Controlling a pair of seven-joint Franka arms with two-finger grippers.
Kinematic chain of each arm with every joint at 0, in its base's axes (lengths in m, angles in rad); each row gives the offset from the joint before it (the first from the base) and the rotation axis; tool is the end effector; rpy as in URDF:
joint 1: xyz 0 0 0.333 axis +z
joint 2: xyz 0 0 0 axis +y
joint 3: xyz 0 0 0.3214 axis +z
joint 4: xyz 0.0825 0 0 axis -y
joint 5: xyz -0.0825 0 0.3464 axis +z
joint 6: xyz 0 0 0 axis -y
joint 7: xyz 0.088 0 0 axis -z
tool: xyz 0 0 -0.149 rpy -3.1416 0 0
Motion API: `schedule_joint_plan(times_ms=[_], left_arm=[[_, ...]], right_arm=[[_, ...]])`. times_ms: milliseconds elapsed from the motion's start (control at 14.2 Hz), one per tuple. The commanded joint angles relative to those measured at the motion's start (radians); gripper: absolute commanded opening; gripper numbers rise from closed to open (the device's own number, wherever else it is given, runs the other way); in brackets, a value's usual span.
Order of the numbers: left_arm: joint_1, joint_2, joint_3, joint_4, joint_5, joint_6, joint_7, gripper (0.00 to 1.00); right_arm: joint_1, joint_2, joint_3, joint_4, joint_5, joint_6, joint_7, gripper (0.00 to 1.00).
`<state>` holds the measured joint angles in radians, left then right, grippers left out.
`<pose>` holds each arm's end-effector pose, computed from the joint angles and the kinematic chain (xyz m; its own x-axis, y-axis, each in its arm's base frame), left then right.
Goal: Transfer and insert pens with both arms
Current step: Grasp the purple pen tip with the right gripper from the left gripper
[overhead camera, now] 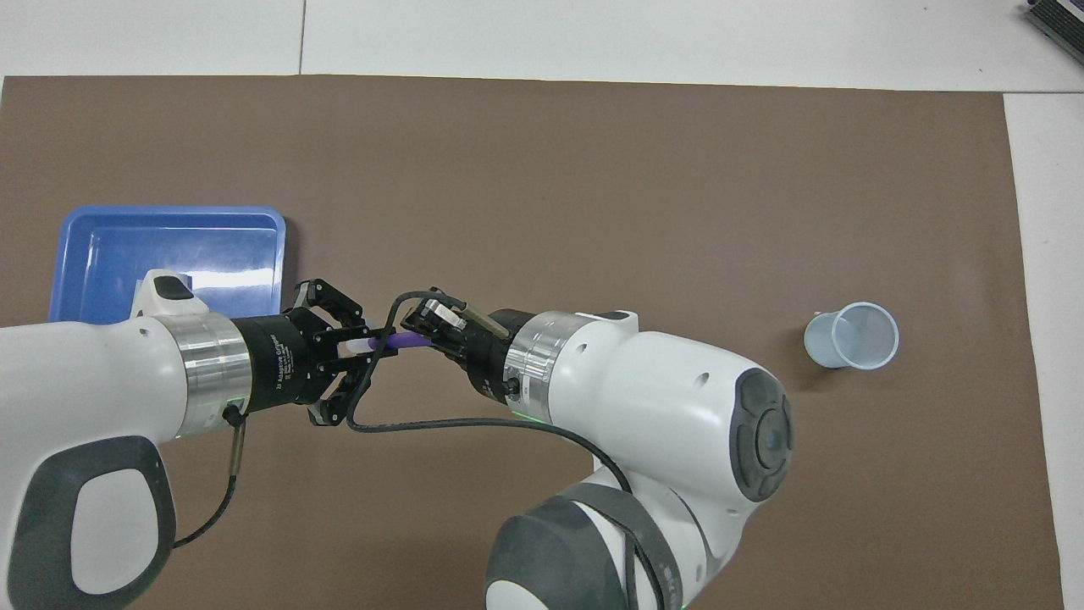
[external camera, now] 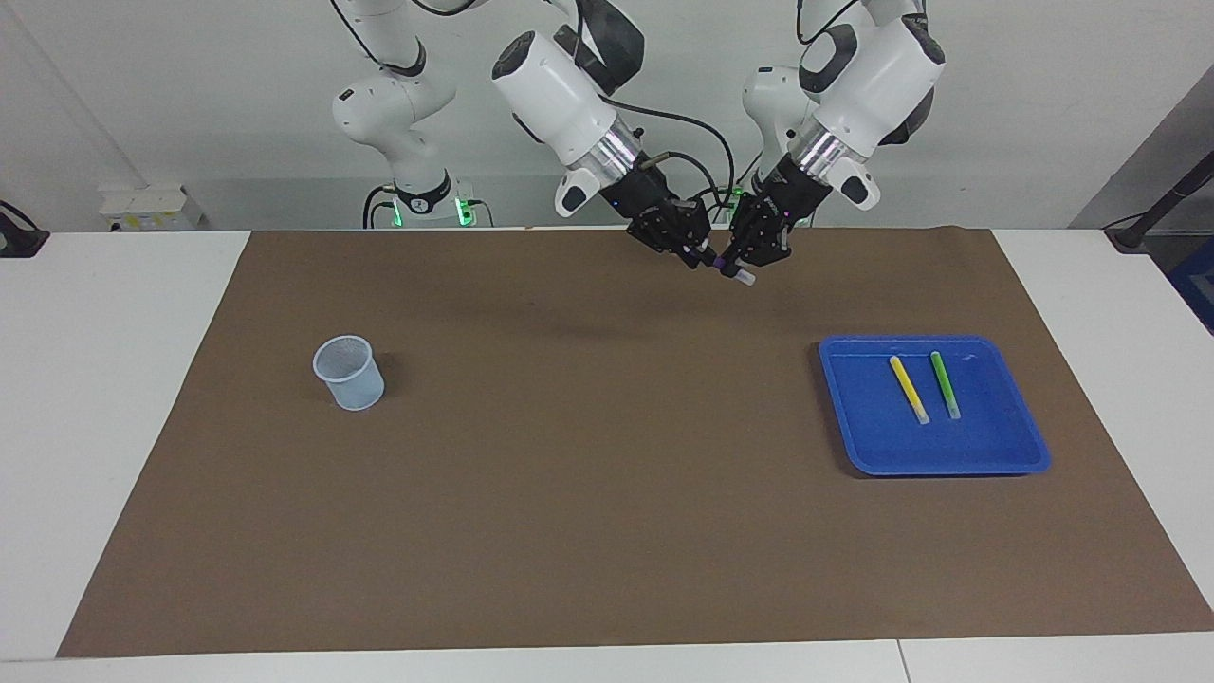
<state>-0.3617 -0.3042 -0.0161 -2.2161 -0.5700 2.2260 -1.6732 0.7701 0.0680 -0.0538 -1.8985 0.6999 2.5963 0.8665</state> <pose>0.4235 -0.2061 0.5211 0.0426 0.8505 -0.5243 0.9845 0.0536 0.1670 0.4622 0.4051 0.5226 0.8315 -0.5226 -0.1882 -0.4898 -0.5301 -0.6921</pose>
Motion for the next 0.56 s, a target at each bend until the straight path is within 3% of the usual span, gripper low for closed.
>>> schedule_joint_plan(times_ms=[0, 494], left_arm=[[-0.017, -0.03, 0.005, -0.033, -0.011, -0.005, -0.005, 0.0], [-0.019, -0.032, 0.005, -0.031, -0.011, -0.006, 0.003, 0.0]], right_arm=[[0.0, 0.013, 0.003, 0.019, 0.035, 0.013, -0.018, 0.0], [-0.006, 0.012, 0.003, 0.019, 0.092, 0.013, -0.03, 0.0]])
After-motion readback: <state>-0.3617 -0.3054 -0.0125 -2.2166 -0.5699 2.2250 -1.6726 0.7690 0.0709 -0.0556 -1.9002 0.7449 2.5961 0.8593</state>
